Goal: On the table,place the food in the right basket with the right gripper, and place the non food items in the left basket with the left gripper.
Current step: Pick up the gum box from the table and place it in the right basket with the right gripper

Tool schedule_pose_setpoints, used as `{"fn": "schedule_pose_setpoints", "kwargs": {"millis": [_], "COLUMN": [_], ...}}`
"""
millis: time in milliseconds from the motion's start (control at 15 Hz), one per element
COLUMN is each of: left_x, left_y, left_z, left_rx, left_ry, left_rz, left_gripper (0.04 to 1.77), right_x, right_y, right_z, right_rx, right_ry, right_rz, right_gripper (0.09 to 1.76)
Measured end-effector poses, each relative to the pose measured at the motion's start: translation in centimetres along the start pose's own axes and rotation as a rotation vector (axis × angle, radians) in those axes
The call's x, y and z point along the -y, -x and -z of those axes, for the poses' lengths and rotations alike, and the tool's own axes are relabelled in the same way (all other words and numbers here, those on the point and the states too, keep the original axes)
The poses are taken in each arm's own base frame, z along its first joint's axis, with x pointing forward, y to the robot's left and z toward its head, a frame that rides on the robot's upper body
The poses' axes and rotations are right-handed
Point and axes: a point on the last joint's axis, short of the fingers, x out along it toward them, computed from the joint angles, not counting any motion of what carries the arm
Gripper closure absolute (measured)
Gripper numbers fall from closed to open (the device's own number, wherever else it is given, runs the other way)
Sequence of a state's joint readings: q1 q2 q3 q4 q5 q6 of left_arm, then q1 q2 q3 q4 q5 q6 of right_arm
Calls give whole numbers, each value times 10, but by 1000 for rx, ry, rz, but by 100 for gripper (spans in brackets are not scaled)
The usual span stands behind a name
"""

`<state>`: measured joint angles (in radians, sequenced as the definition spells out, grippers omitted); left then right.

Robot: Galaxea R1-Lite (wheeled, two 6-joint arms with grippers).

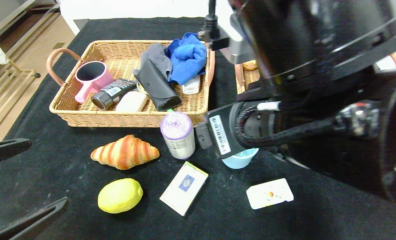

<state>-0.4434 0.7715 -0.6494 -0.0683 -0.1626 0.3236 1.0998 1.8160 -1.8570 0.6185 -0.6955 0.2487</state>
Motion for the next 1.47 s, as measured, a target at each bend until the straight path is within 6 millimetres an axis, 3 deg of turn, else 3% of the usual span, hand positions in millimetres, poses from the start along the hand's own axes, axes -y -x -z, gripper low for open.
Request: {"fn": "schedule_pose_setpoints", "kwargs": {"millis": [400, 667, 933, 1467], "left_x": [1, 2, 2, 2], "left_y": [-5, -9, -11, -12], "left_z": [4, 6, 8, 8], "left_rx": [-19, -37, -47, -53], "left_ry": [-4, -1, 2, 2], "left_rz": [24, 31, 34, 35], "left_gripper": [9, 9, 9, 9], "right_x": [45, 61, 62, 45], "right_y": [28, 31, 26, 9], "right_z": [13, 40, 66, 98], "right_rx": [-92, -168, -231, -280], "right_ry": [-67, -46, -70, -62], "right_rz": [-10, 17, 41, 30], "right_gripper": [15, 15, 15, 15]}}
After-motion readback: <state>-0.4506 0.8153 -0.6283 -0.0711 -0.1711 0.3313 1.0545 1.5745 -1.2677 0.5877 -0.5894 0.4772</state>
